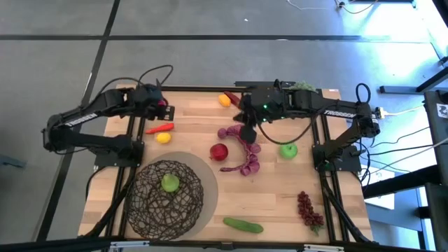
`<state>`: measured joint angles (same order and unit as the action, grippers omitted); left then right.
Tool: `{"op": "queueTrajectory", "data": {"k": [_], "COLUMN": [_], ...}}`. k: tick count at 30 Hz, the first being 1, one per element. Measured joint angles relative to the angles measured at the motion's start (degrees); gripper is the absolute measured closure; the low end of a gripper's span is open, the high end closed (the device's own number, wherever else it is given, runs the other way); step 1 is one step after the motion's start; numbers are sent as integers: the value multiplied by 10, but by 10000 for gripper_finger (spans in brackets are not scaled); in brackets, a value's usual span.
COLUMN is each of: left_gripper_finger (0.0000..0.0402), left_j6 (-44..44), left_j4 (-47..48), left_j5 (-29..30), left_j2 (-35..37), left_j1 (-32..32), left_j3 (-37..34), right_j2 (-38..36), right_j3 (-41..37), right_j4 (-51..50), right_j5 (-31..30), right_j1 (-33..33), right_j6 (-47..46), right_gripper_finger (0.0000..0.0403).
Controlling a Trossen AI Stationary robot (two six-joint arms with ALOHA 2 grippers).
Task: Build produce basket
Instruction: Put the green apple into the black wire basket
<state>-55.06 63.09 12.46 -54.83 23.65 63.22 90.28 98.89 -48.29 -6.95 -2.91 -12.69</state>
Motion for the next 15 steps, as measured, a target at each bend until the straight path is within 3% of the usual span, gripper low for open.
{"op": "queueTrajectory", "data": {"k": [4, 11, 15], "left_gripper_finger": [339, 339, 339], "left_j6": [6, 116, 149], "left_j4": [-1, -9, -8], "left_j5": [-10, -69, -92], "left_j2": [-18, -58, -63], "left_j1": [54, 133, 159], "left_j3": [0, 0, 0], "right_j2": [0, 13, 24], "right_j3": [0, 0, 0], "right_j4": [0, 1, 2], "right_j5": [-33, 45, 52], "right_j1": [-19, -57, -69], "right_j6": [-23, -5, 25], "right_gripper_finger": [402, 402, 400]}}
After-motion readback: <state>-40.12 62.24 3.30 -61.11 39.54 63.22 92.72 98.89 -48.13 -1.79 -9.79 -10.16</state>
